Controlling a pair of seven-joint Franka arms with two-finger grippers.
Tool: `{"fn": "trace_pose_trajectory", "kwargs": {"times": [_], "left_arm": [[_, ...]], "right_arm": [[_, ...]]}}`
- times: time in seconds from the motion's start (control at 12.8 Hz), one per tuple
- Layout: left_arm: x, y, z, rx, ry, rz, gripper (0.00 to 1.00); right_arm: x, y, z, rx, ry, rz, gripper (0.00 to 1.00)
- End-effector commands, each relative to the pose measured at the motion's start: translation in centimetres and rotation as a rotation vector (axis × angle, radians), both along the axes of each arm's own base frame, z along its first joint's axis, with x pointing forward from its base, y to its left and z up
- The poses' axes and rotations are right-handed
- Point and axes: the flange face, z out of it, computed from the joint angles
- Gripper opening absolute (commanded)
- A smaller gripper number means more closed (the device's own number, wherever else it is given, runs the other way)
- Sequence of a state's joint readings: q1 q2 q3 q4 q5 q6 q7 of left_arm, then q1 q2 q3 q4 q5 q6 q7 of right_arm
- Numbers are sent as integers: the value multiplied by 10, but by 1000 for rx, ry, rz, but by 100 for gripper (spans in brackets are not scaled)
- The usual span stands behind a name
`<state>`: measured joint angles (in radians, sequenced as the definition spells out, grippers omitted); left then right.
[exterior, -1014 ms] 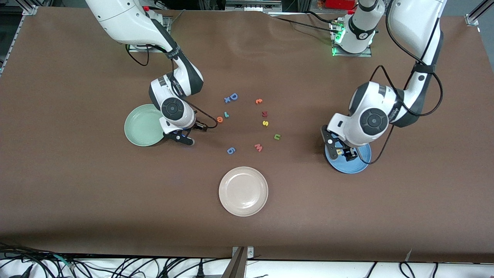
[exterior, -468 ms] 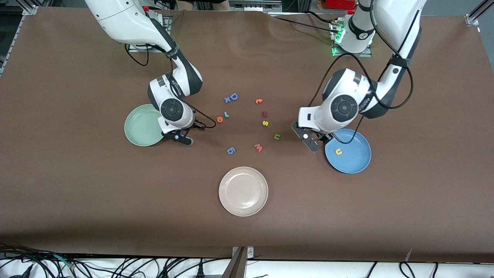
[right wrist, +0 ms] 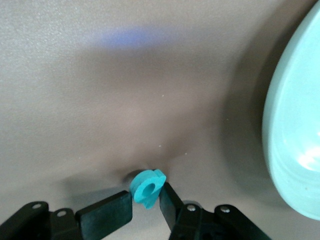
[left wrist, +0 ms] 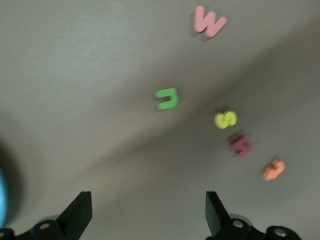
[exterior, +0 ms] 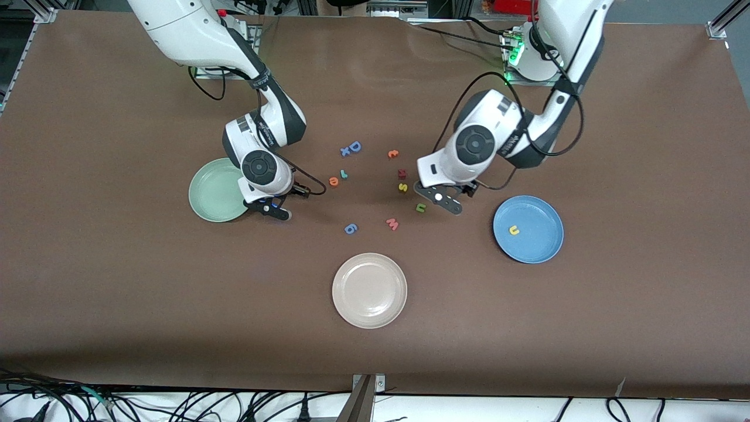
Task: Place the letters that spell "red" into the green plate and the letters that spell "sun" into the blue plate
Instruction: 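Drop the teal 9 on the green plate while the left gripper reaches letters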
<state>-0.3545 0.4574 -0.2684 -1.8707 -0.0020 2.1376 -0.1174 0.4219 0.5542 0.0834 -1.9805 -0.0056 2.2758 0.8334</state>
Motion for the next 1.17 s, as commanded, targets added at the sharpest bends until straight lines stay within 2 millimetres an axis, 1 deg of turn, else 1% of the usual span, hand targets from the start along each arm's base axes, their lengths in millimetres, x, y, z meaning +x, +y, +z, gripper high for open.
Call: {"fn": "trace_pose_trajectory", "kwargs": {"times": [0.0,0.08,0.16,0.23,0.39,0.47,0.55,0.62,0.7,0.78,0.86,0.94,1.01,1.09], "left_arm": [[-22,-38,-28,-2,-18,87,100],[-29,-50,-34,-5,-32,120,100],[-33,-58,-43,-12,-41,143,100],[-32,-60,-49,-23,-51,159,100],[-31,-66,-61,-52,-76,190,100],[-37,-72,-67,-45,-81,178,100],[-37,-72,-67,-34,-92,179,100],[-38,-73,-73,-15,-97,201,100],[-38,-78,-76,-2,-113,220,100],[-34,-81,-78,10,-133,223,100],[-35,-84,-79,18,-140,238,99],[-40,-89,-80,19,-140,232,96],[-41,-89,-80,22,-145,225,92],[-40,-90,-81,23,-147,222,92]], "right_arm": [[2,-5,8,0,1,16,31],[3,-5,10,-4,8,16,31],[5,-4,13,-8,14,17,31],[8,-3,17,-12,21,15,31],[7,-3,17,-21,36,11,31],[7,-3,17,-21,36,11,31],[8,-3,18,-20,34,13,31],[8,-4,18,-21,36,13,31],[9,-10,20,-27,46,19,31],[12,-17,26,-30,53,34,31],[16,-27,32,-31,57,50,31],[19,-37,41,-34,67,67,31],[24,-50,51,-37,76,82,31],[28,-61,62,-38,83,94,31]]}}
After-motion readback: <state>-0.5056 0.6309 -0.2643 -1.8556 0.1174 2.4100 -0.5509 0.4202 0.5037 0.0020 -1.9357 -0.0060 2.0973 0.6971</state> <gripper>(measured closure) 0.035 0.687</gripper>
